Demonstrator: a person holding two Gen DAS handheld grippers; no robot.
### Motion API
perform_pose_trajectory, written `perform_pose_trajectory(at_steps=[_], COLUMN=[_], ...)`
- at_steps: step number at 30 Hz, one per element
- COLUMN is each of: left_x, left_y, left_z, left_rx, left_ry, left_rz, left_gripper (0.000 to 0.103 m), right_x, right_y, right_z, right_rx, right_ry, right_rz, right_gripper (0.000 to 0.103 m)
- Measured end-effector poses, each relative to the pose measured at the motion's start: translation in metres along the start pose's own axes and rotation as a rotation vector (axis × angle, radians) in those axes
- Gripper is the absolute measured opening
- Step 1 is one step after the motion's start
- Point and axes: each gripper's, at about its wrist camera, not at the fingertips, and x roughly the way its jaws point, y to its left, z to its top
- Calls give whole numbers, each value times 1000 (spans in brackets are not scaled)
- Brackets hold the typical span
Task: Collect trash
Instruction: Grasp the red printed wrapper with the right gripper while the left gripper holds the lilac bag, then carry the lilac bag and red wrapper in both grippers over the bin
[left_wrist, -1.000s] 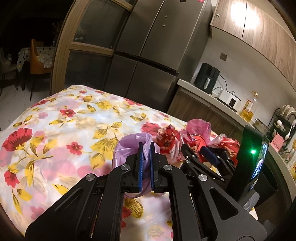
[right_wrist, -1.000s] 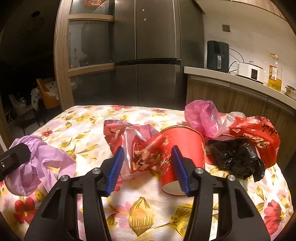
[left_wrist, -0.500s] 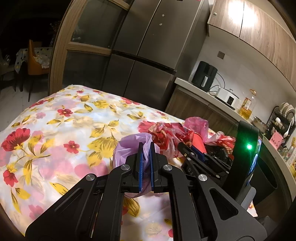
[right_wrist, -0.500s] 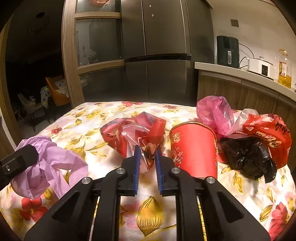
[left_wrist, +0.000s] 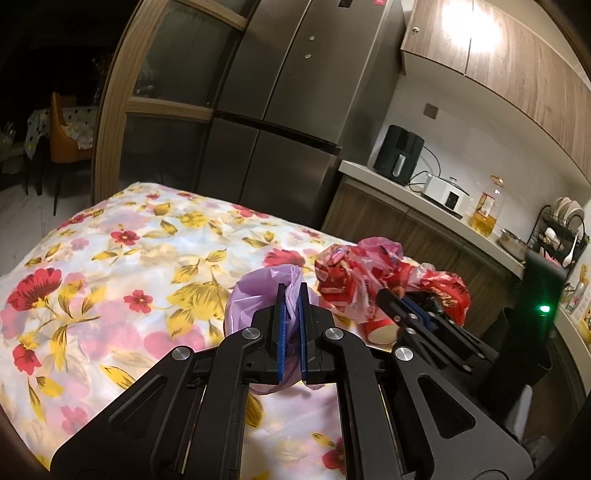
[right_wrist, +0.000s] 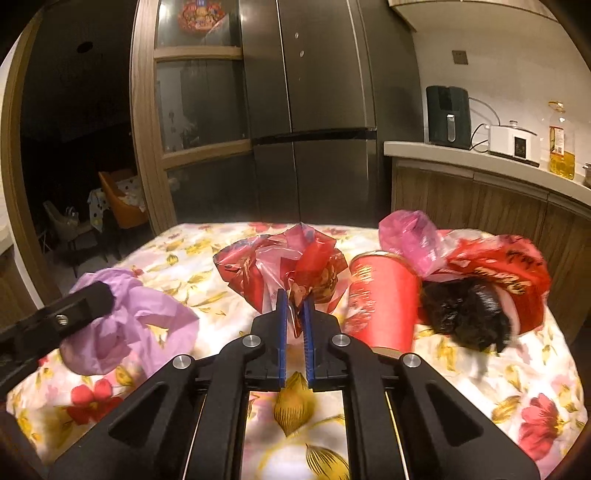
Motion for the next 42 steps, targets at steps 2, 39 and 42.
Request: perform_pose_trajectory(at_steps=[2,39,42], left_x=[-4,8,13], left_y=[-7,-223,-247], left_z=[1,-24,-27], left_rx=[8,237,254], left_ry=[-6,-3,4], left_rz=[-11,-322,-360], left_gripper=[4,4,4], right_x=[-12,-185,-196], right_y=[-3,-173,-194], right_z=[1,-19,-20], right_rx=[8,163,188], right_ry=[-18,-199,-211], right_rz=[-2,-355,-406], right_gripper=[9,8,9])
